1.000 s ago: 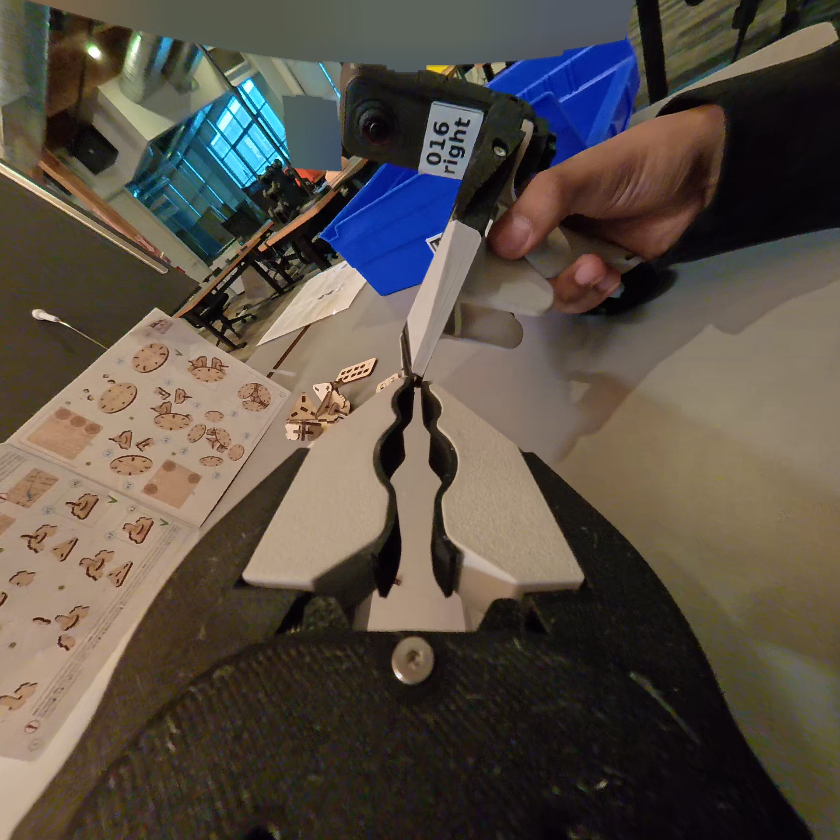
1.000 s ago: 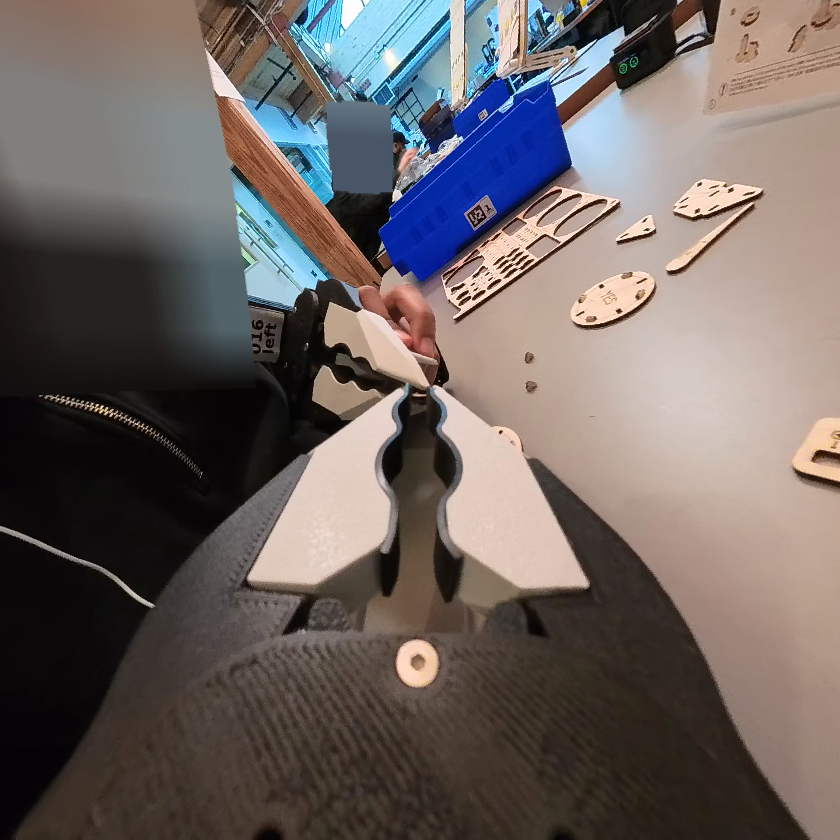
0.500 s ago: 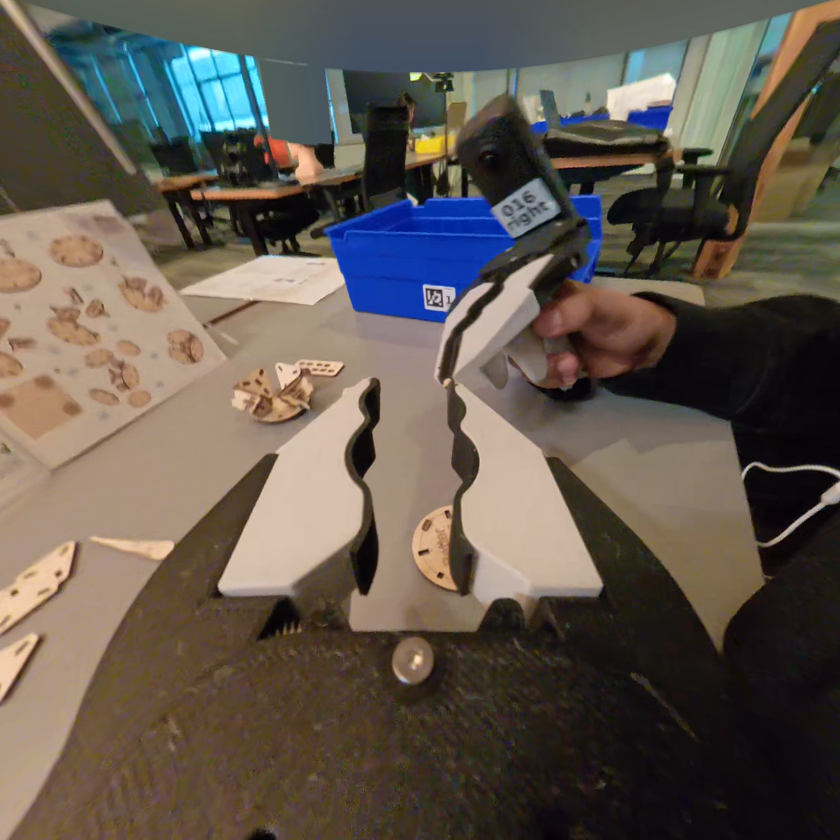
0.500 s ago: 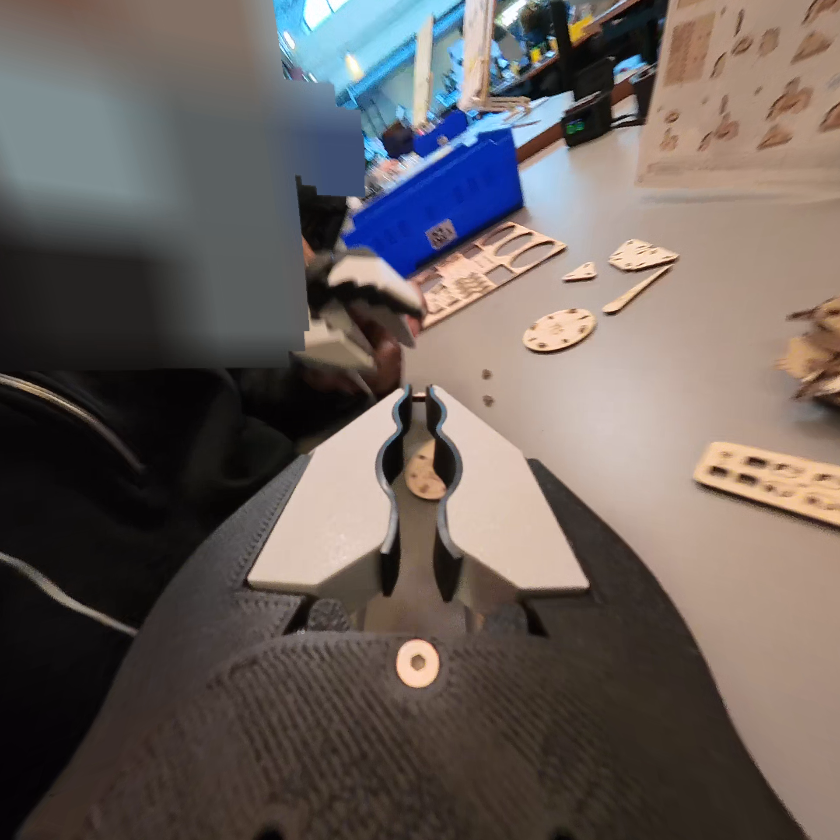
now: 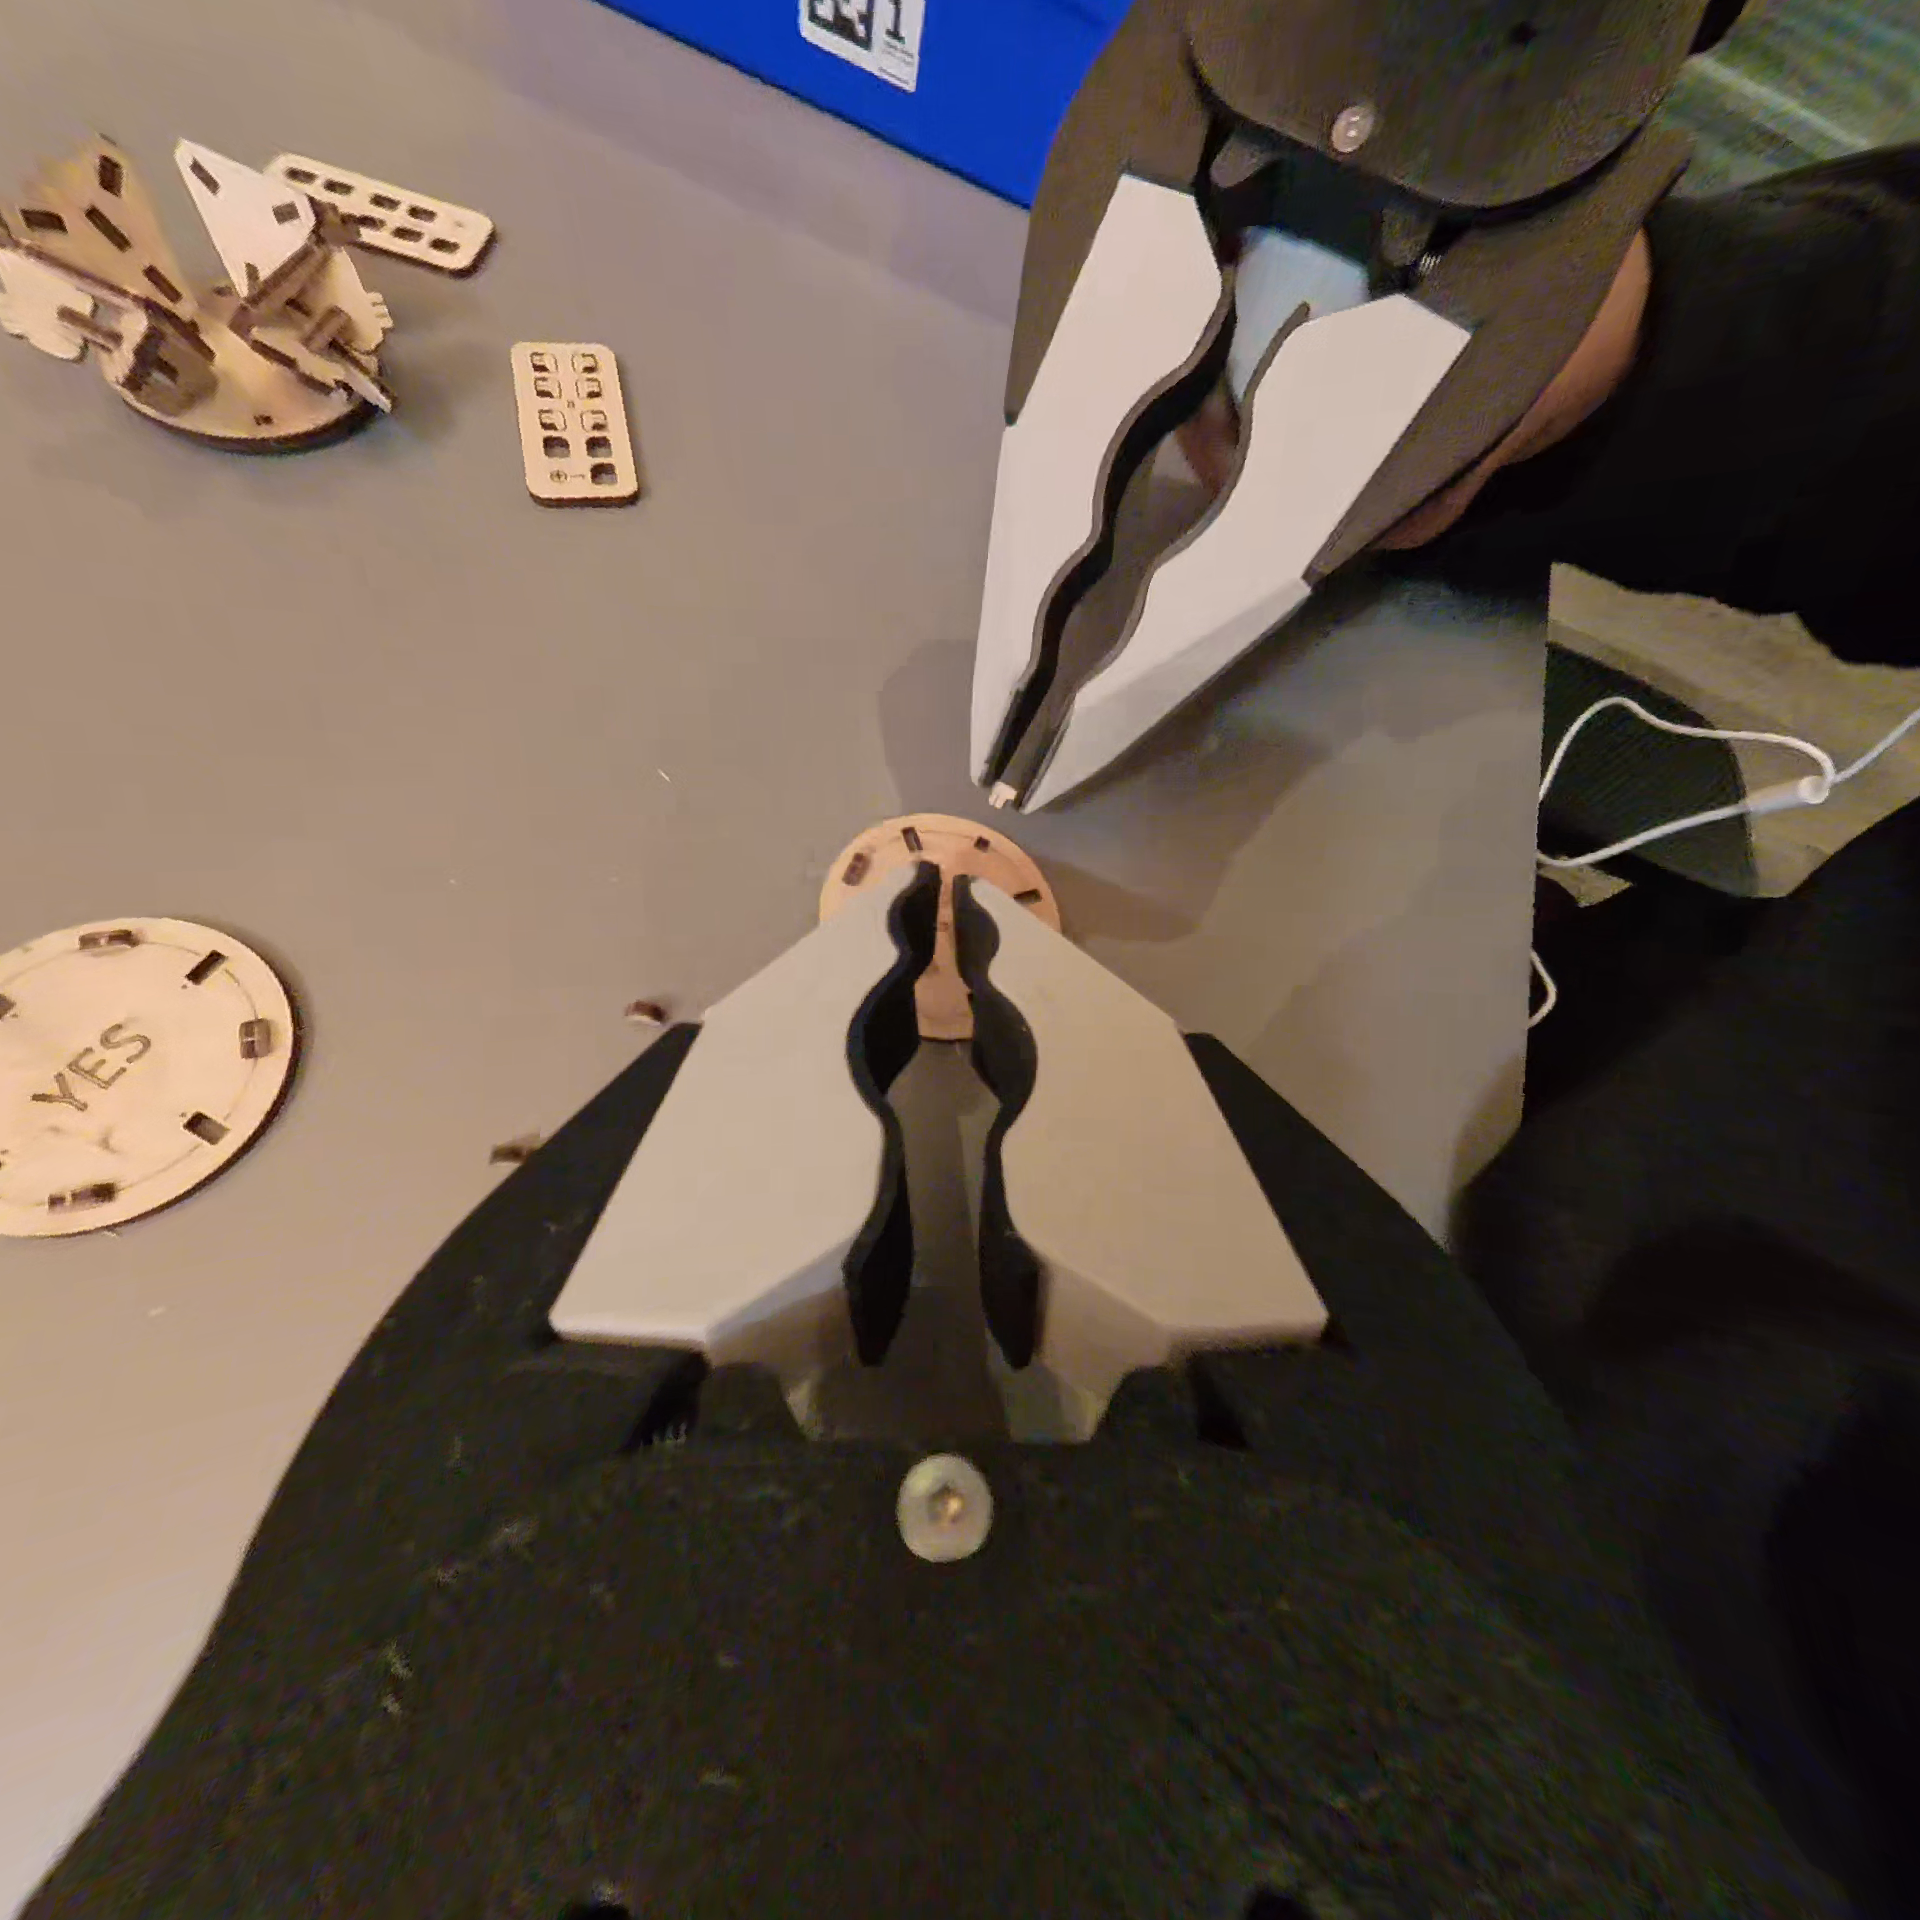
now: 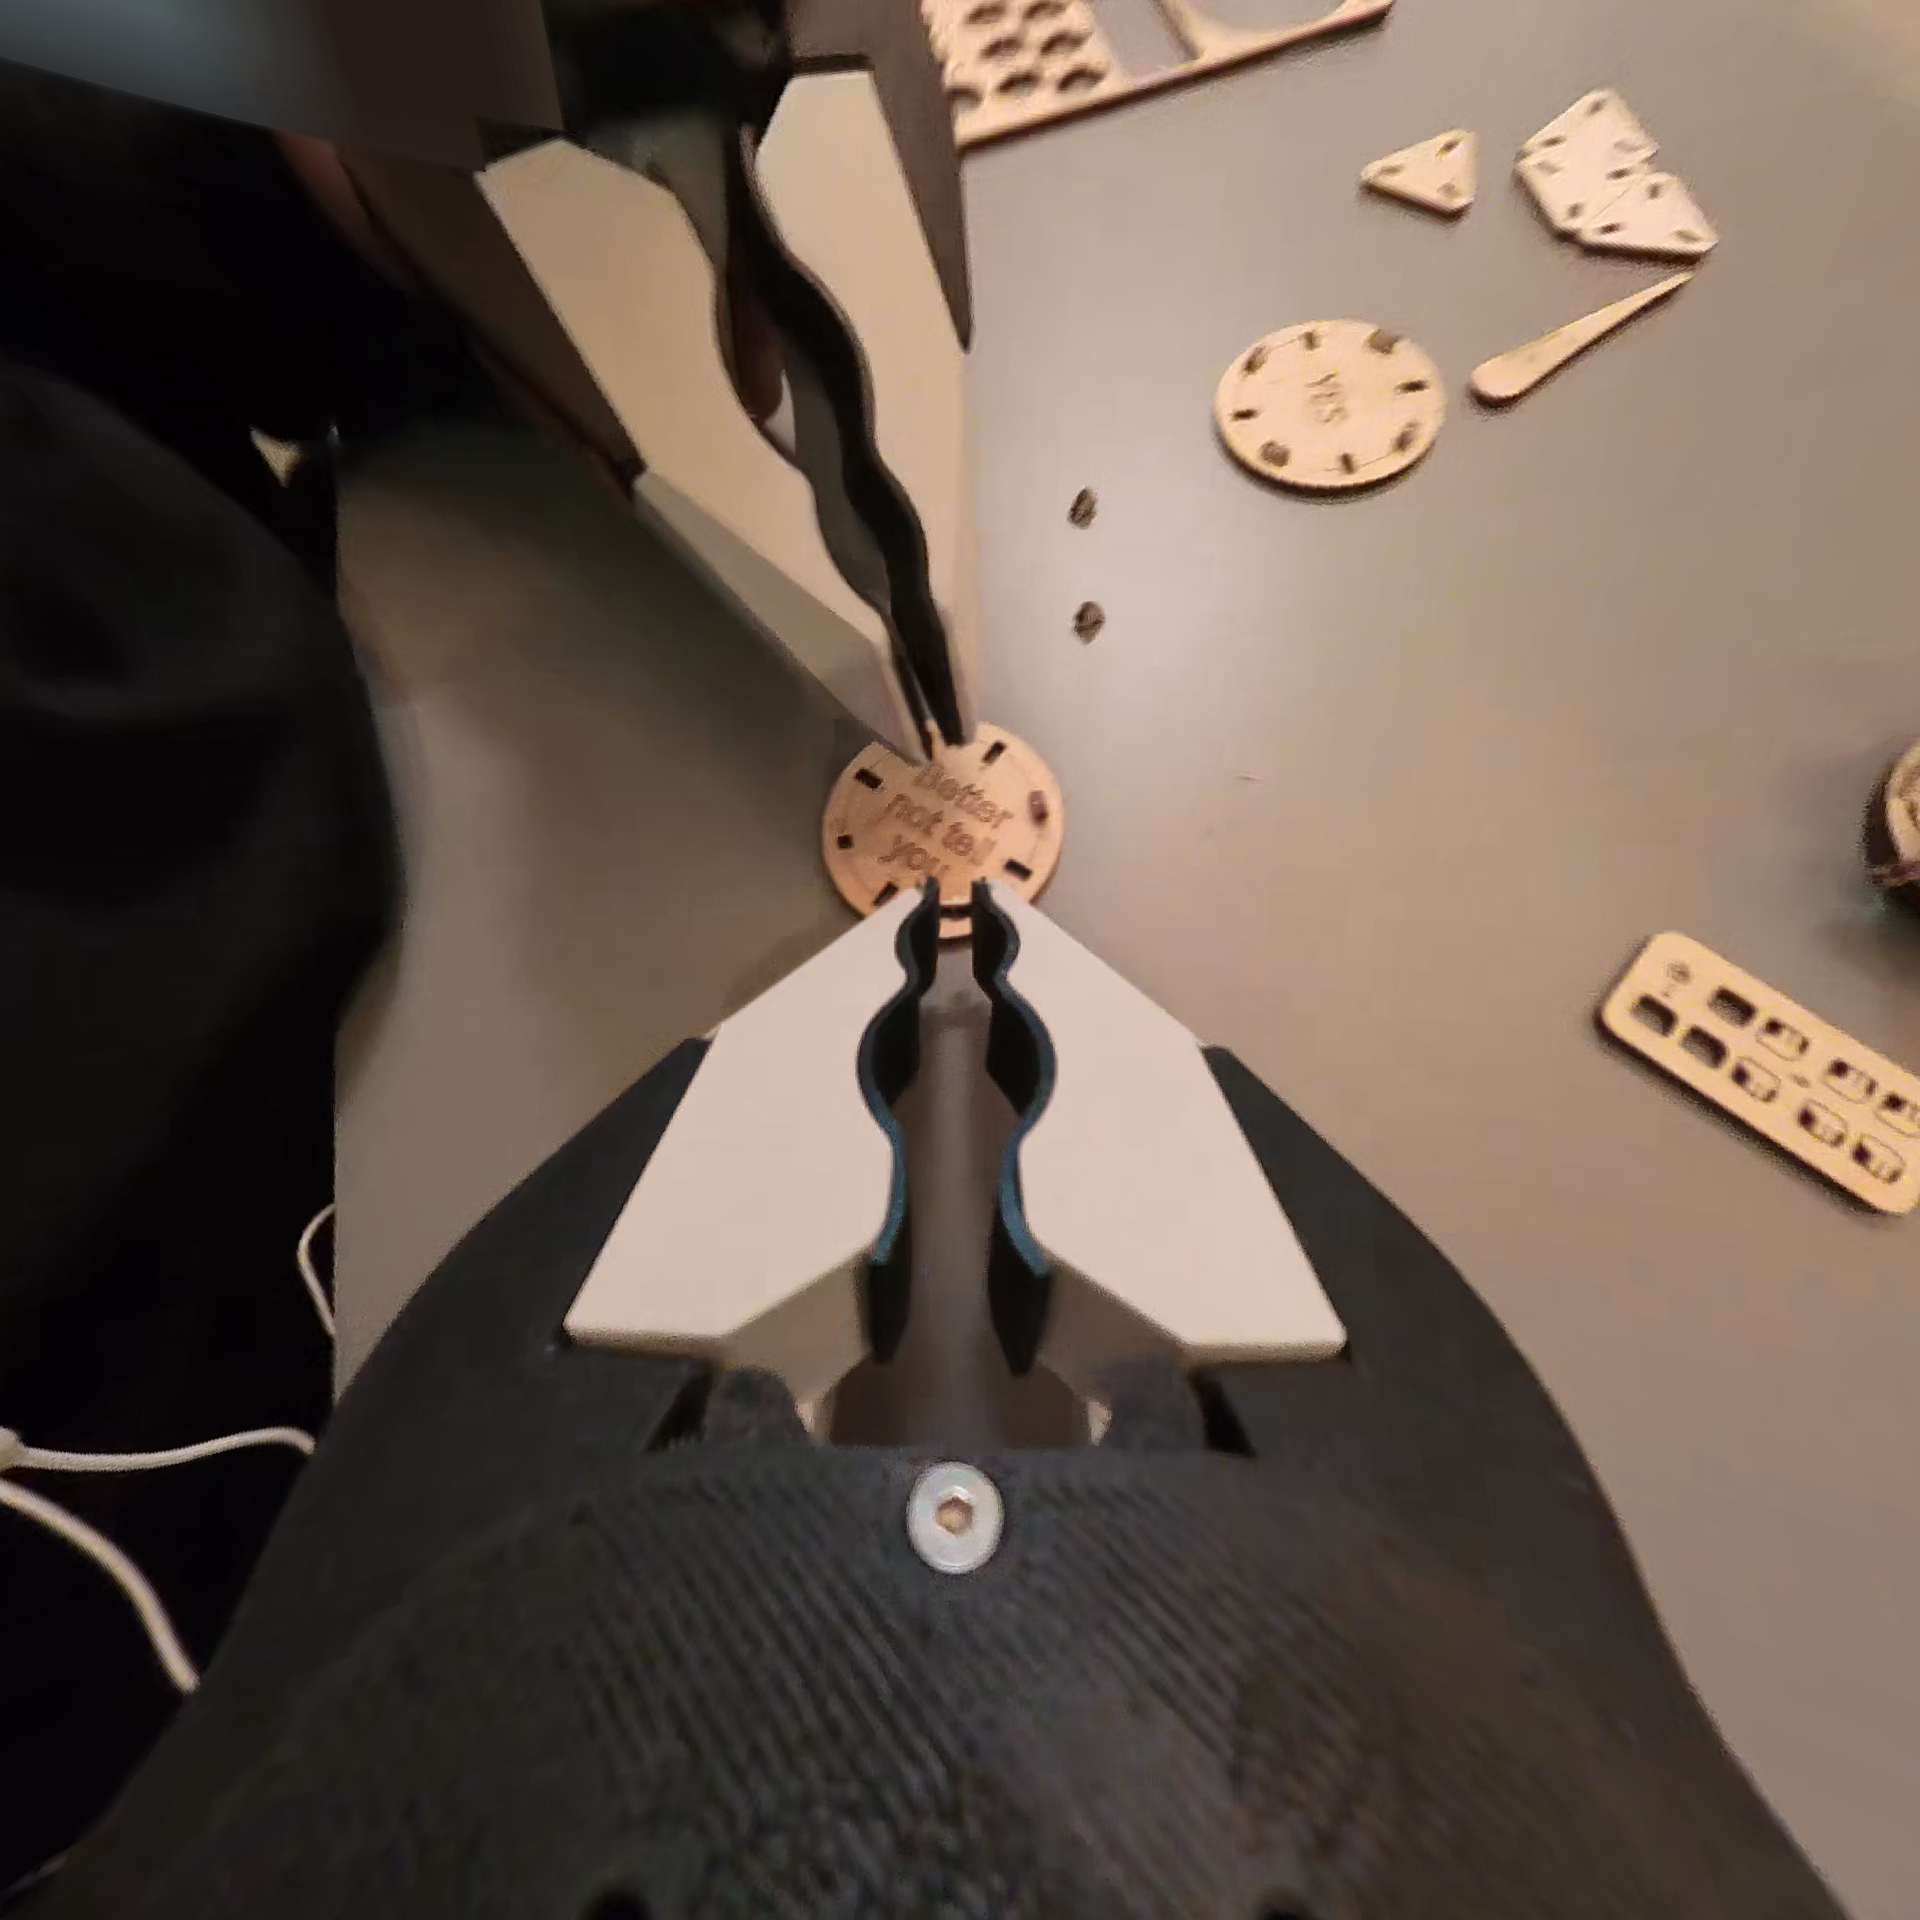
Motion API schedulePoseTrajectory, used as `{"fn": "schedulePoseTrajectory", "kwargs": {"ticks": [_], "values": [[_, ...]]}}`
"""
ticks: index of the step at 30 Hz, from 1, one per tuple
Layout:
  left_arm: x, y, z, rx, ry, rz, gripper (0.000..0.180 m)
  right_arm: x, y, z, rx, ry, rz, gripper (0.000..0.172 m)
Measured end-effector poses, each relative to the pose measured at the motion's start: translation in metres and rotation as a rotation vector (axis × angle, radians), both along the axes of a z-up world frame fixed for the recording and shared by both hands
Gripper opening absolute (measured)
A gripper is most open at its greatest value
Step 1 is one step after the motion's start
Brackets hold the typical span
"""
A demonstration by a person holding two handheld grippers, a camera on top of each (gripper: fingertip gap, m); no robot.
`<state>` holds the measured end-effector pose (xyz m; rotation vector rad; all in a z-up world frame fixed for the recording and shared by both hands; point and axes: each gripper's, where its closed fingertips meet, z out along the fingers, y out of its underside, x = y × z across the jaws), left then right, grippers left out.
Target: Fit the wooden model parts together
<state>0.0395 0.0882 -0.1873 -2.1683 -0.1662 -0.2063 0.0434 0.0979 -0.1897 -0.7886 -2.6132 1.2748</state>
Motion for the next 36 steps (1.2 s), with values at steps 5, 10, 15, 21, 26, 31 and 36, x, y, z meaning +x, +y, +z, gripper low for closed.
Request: {"fn": "schedulePoseTrajectory", "kwargs": {"ticks": [5, 10, 15, 21, 26, 31, 36], "values": [[-0.005, 0.000, -0.006, -0.041, -0.069, 0.029, 0.000, 0.000, -0.001, -0.007, 0.132, -0.005, 0.035, 0.004], [-0.009, -0.001, -0.012, -0.075, -0.146, 0.053, 0.000, 0.000, -0.003, -0.012, 0.203, -0.024, 0.071, 0.004], [-0.008, -0.001, -0.018, -0.114, -0.130, 0.054, 0.000, 0.000, 0.000, -0.015, 0.263, -0.063, 0.099, 0.004], [-0.008, -0.001, -0.017, -0.113, -0.151, 0.052, 0.000, 0.001, 0.001, -0.016, 0.357, -0.090, 0.135, 0.004], [-0.008, -0.001, -0.018, -0.117, -0.119, 0.053, 0.000, 0.001, 0.002, -0.017, 0.425, -0.129, 0.158, 0.004], [-0.008, -0.001, -0.018, -0.118, -0.113, 0.054, 0.000, 0.003, 0.003, -0.017, 0.453, -0.161, 0.191, 0.005], [-0.008, -0.001, -0.018, -0.117, -0.134, 0.054, 0.000, 0.003, 0.003, -0.017, 0.469, -0.158, 0.199, 0.006]]}}
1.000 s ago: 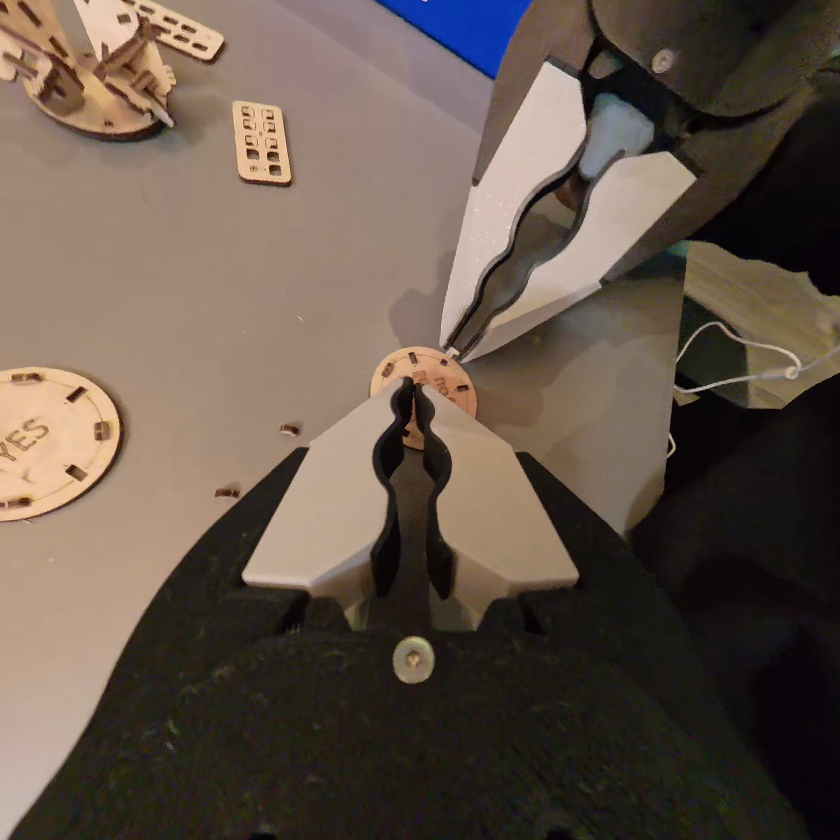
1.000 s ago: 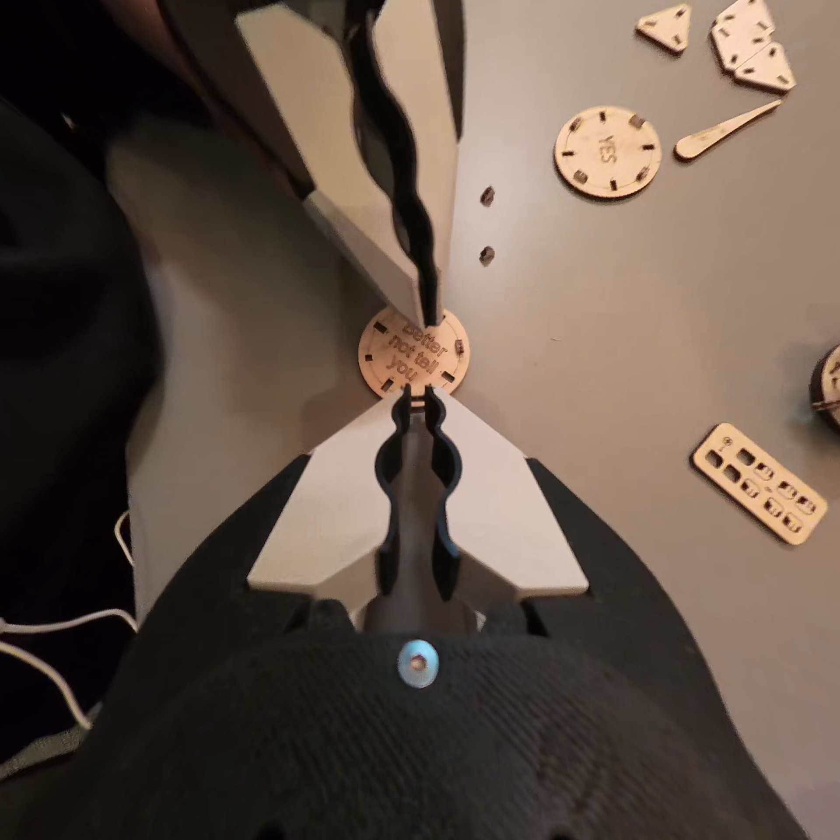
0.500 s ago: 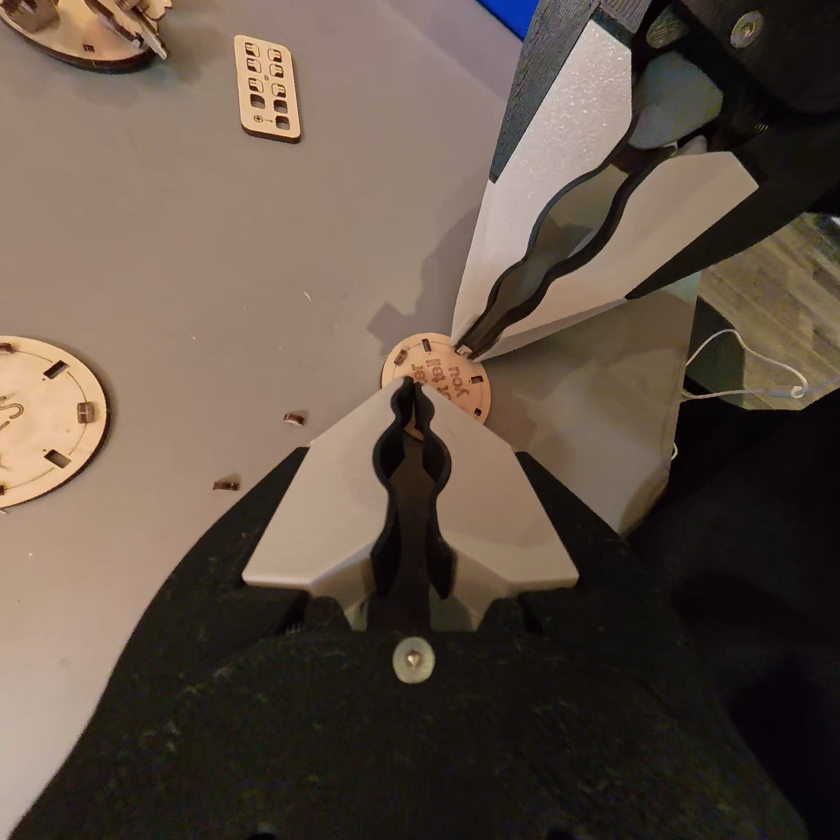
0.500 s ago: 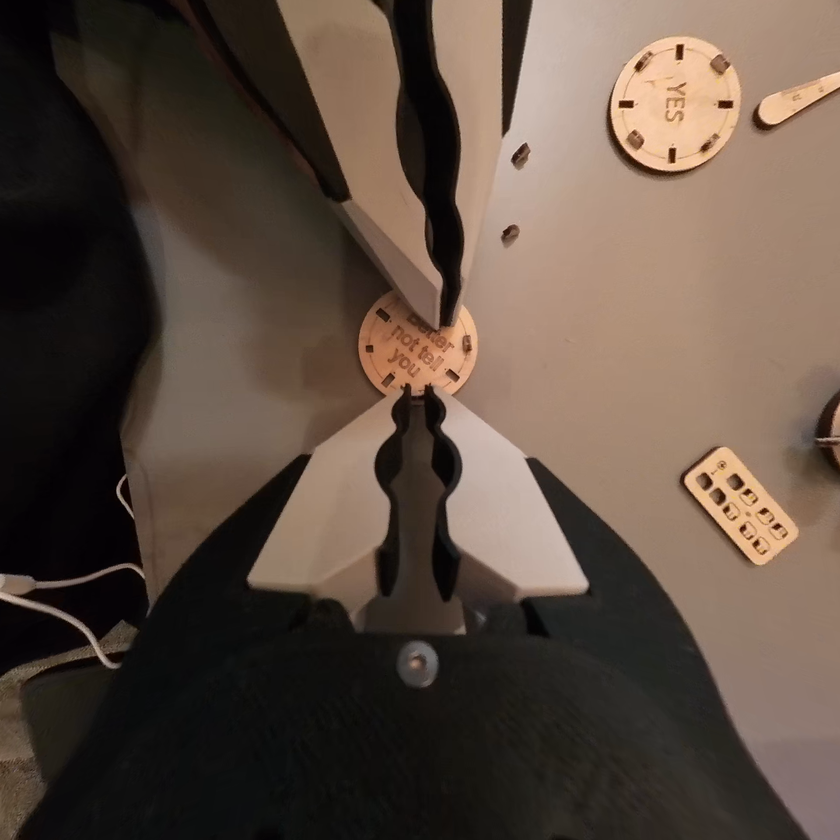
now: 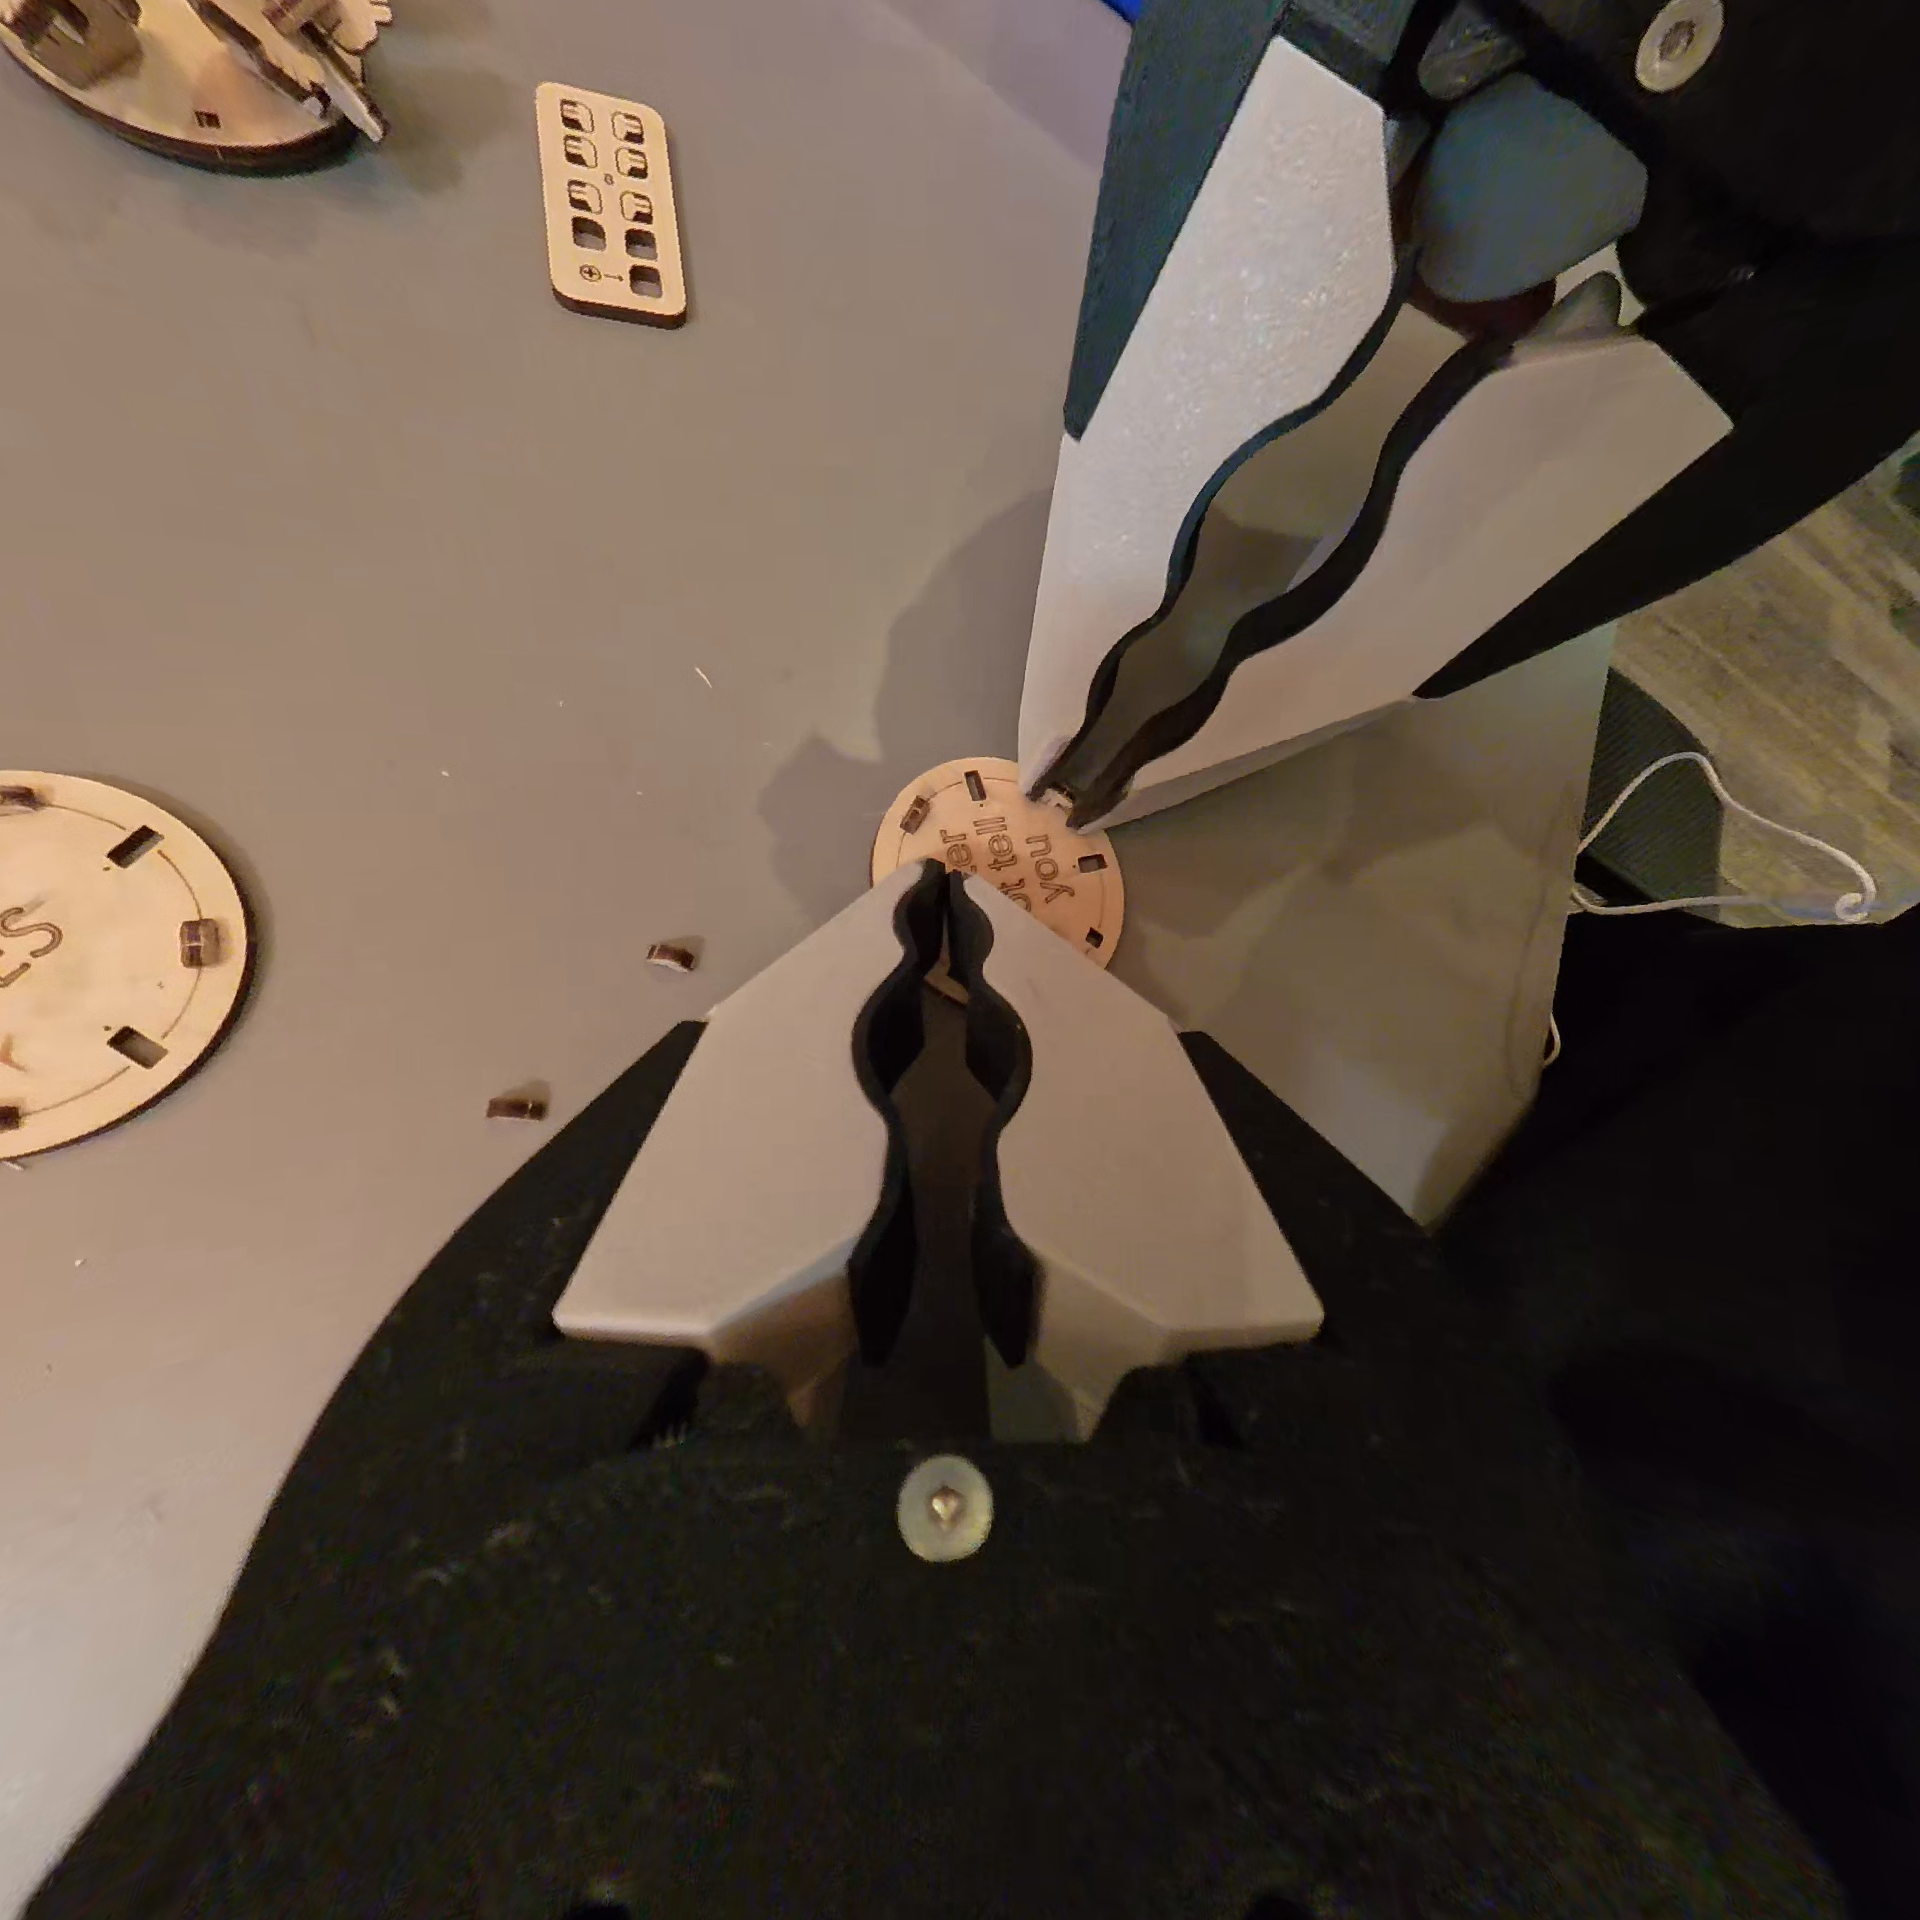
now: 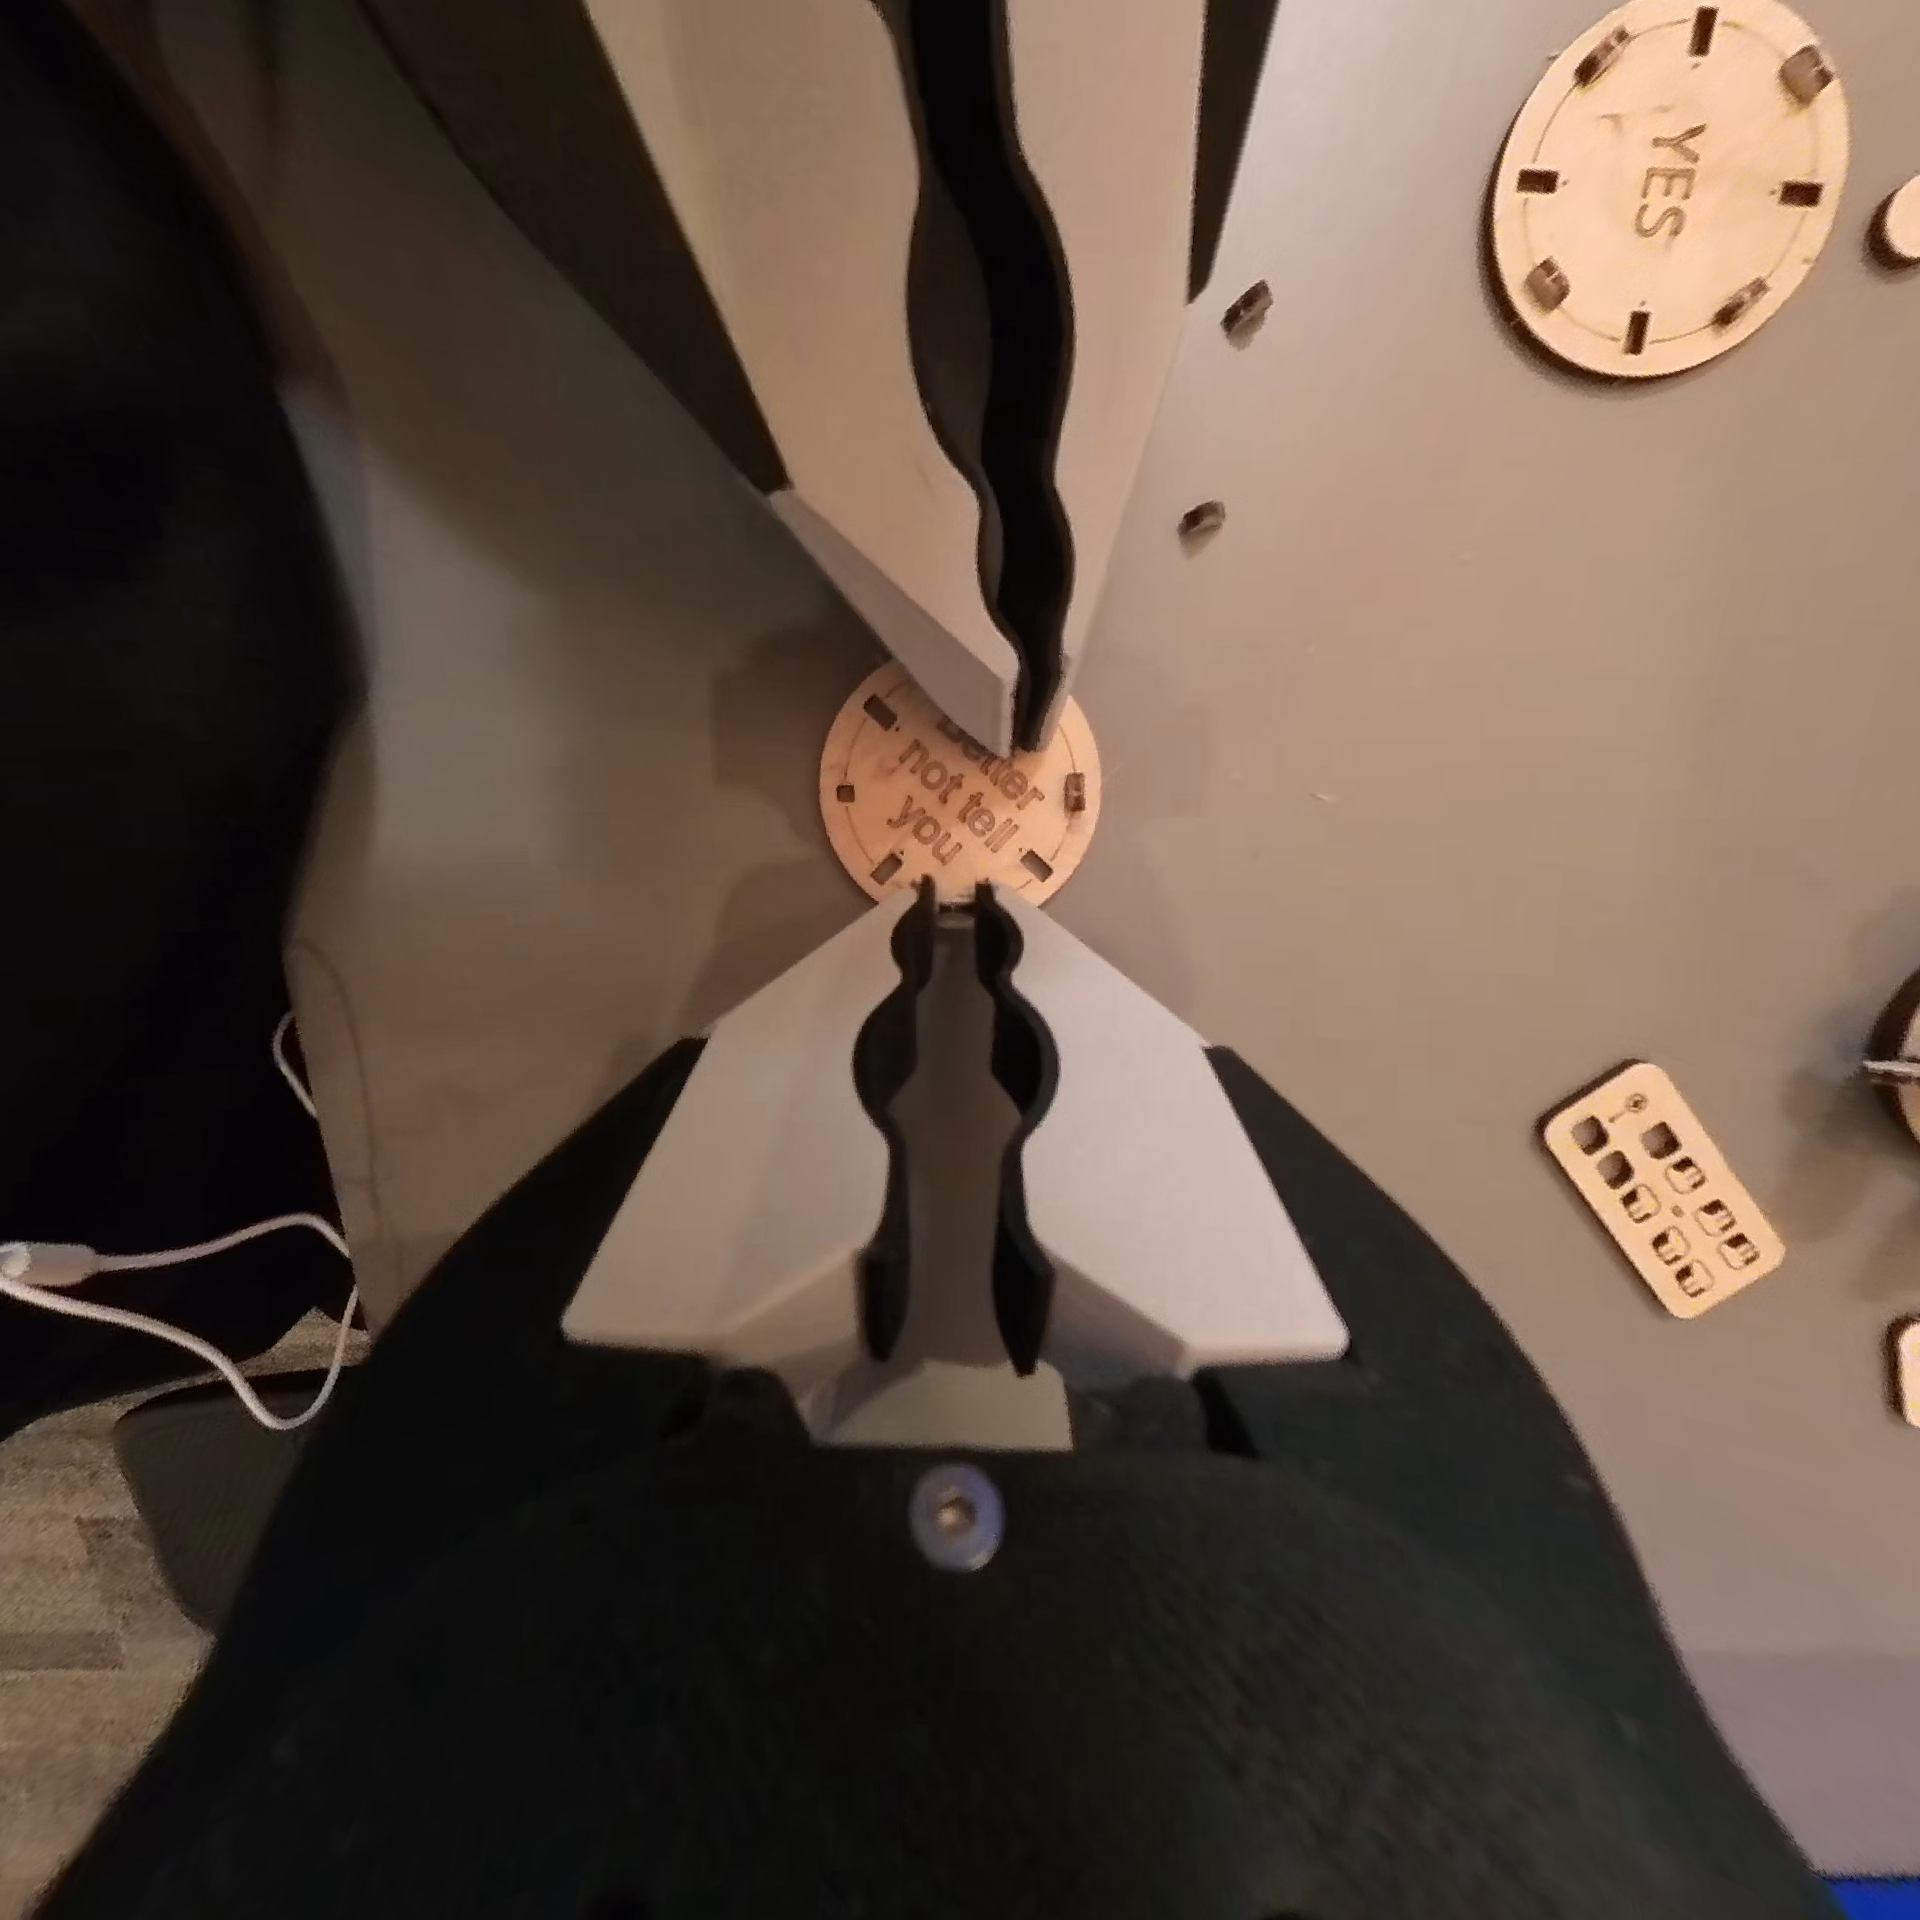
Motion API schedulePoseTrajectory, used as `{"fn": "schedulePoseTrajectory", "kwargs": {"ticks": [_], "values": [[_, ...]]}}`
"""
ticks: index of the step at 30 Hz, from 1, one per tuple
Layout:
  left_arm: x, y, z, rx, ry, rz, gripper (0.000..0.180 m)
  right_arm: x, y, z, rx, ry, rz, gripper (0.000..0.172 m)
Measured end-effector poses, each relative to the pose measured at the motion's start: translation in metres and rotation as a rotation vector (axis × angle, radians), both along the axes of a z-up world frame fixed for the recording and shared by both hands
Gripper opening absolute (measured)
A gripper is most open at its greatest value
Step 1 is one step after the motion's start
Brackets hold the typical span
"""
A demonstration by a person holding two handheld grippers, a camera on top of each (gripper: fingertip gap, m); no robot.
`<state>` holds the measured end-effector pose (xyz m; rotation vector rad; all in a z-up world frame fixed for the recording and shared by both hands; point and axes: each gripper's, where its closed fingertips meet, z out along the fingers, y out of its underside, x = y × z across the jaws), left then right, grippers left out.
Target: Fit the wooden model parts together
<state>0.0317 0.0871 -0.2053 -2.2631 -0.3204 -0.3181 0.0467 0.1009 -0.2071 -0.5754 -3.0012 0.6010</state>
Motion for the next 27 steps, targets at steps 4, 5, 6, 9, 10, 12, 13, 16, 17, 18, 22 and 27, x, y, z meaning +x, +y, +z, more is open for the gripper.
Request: {"fn": "schedulePoseTrajectory", "kwargs": {"ticks": [4, 5, 6, 9, 10, 12, 13, 16, 17, 18, 22, 27], "values": [[0.000, 0.000, 0.000, 0.001, -0.007, 0.000, 0.000, 0.002, -0.001, 0.001, 0.011, 0.012, 0.003, 0.020], [0.000, 0.000, 0.000, 0.001, -0.007, 0.000, 0.000, 0.001, 0.000, 0.001, 0.013, 0.017, -0.003, 0.022], [0.000, 0.000, 0.000, 0.001, -0.007, 0.000, 0.000, 0.001, 0.001, 0.002, 0.005, 0.021, -0.011, 0.023], [0.000, 0.000, 0.000, 0.002, -0.010, 0.000, 0.000, -0.002, -0.003, 0.010, -0.079, 0.032, -0.058, 0.024], [0.000, 0.000, -0.001, 0.002, -0.011, 0.000, 0.000, -0.003, -0.004, 0.012, -0.106, 0.043, -0.079, 0.023], [0.000, 0.000, -0.001, 0.002, -0.014, 0.000, 0.000, -0.005, -0.003, 0.014, -0.134, 0.073, -0.112, 0.016], [0.000, 0.000, -0.001, 0.003, -0.015, 0.000, 0.000, -0.005, -0.003, 0.014, -0.141, 0.087, -0.119, 0.007], [0.000, 0.000, -0.001, 0.003, -0.018, 0.000, 0.000, -0.007, -0.003, 0.017, -0.169, 0.157, -0.150, 0.000], [0.000, 0.000, -0.001, 0.003, -0.017, 0.000, 0.000, -0.009, -0.003, 0.018, -0.172, 0.186, -0.167, 0.000], [0.000, 0.000, -0.001, 0.003, -0.017, 0.000, 0.000, -0.010, -0.002, 0.018, -0.170, 0.206, -0.177, 0.000], [0.000, 0.000, -0.001, 0.003, -0.019, 0.000, 0.000, -0.006, -0.001, 0.015, -0.180, 0.206, -0.206, 0.000], [0.000, 0.000, -0.001, 0.003, -0.016, 0.000, 0.000, -0.005, -0.004, 0.018, -0.240, 0.214, -0.232, 0.000]]}}
